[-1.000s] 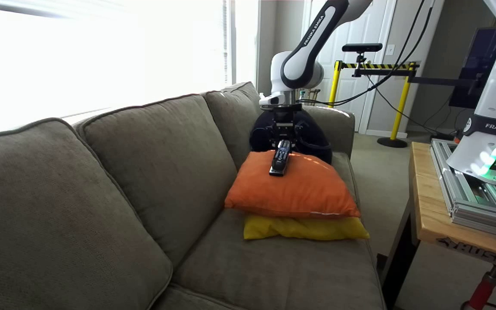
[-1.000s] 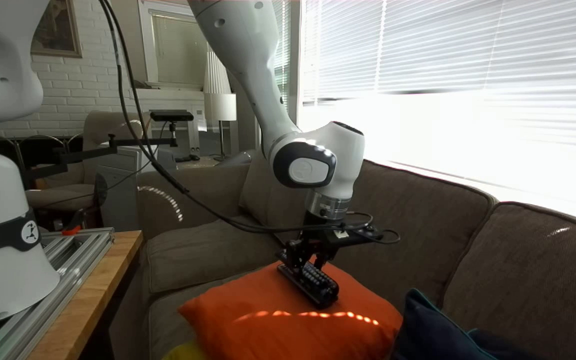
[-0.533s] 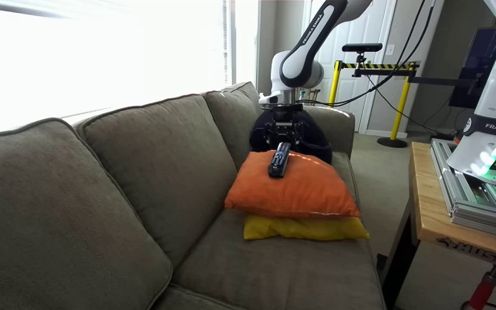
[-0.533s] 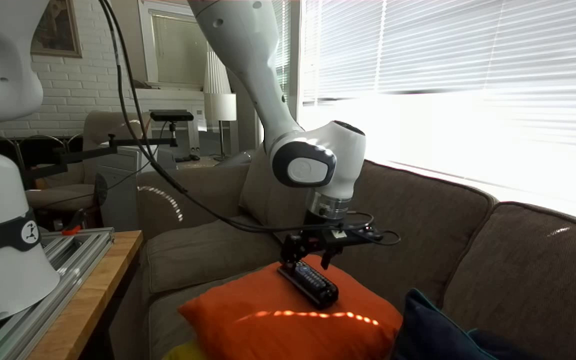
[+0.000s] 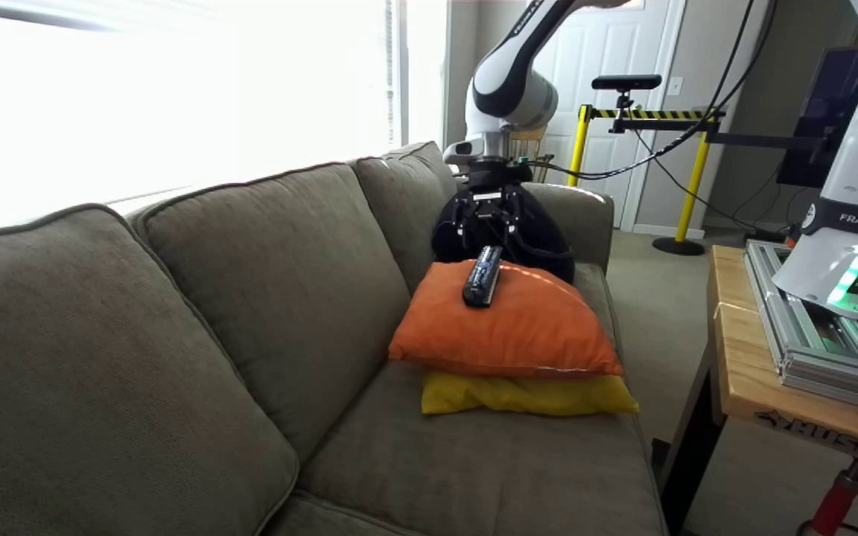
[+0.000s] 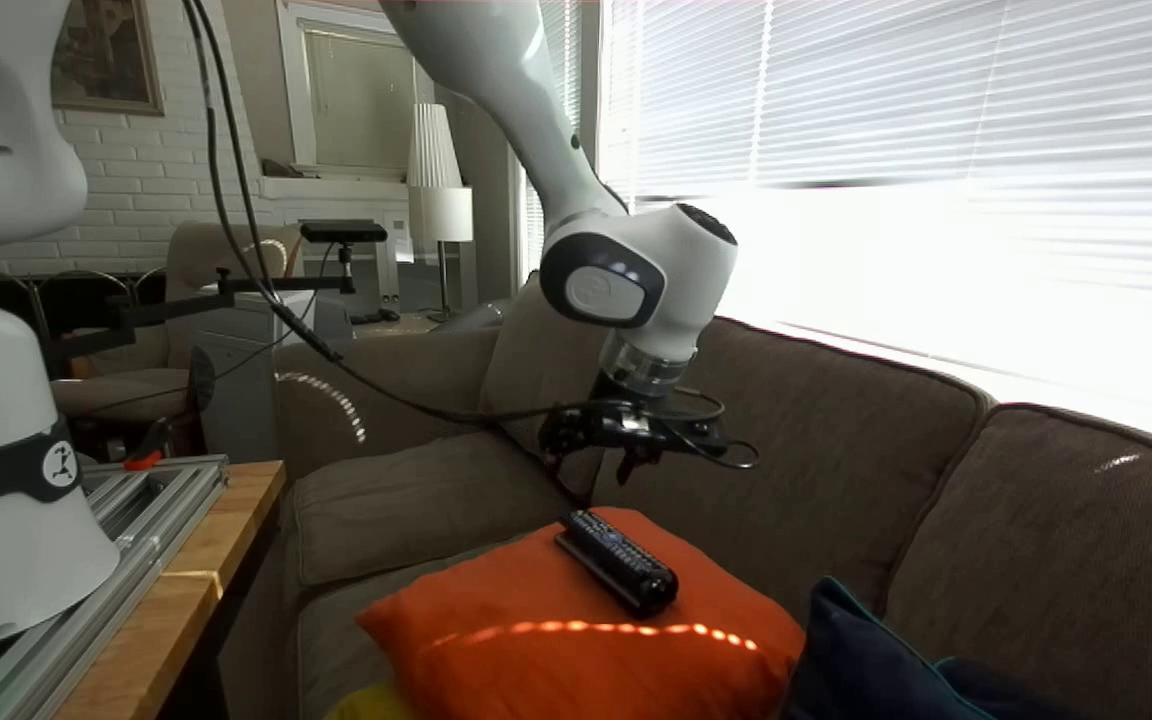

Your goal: Put the two remotes parallel to each other

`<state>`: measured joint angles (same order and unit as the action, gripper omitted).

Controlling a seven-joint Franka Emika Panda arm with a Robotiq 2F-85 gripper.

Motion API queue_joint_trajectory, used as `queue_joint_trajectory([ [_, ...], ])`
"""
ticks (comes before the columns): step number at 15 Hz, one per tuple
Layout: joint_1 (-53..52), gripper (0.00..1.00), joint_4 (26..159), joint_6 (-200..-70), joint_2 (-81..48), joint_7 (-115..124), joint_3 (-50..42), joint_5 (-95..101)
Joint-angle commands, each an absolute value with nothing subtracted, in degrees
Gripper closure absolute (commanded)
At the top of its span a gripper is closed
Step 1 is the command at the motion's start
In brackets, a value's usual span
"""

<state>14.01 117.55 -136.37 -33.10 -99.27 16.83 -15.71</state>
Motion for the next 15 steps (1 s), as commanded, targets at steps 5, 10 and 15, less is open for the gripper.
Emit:
queue_joint_trajectory([
  [5,9.91,0.0,129.47,-141.31,-13.36,-87.03,16.64,-34.39],
  [10,4.19,0.0,135.43,-151.13,-5.46,-75.85,12.85,-35.61],
  [15,0.51,0.0,141.55,-158.42,0.46,-57.96,7.73,-25.54],
])
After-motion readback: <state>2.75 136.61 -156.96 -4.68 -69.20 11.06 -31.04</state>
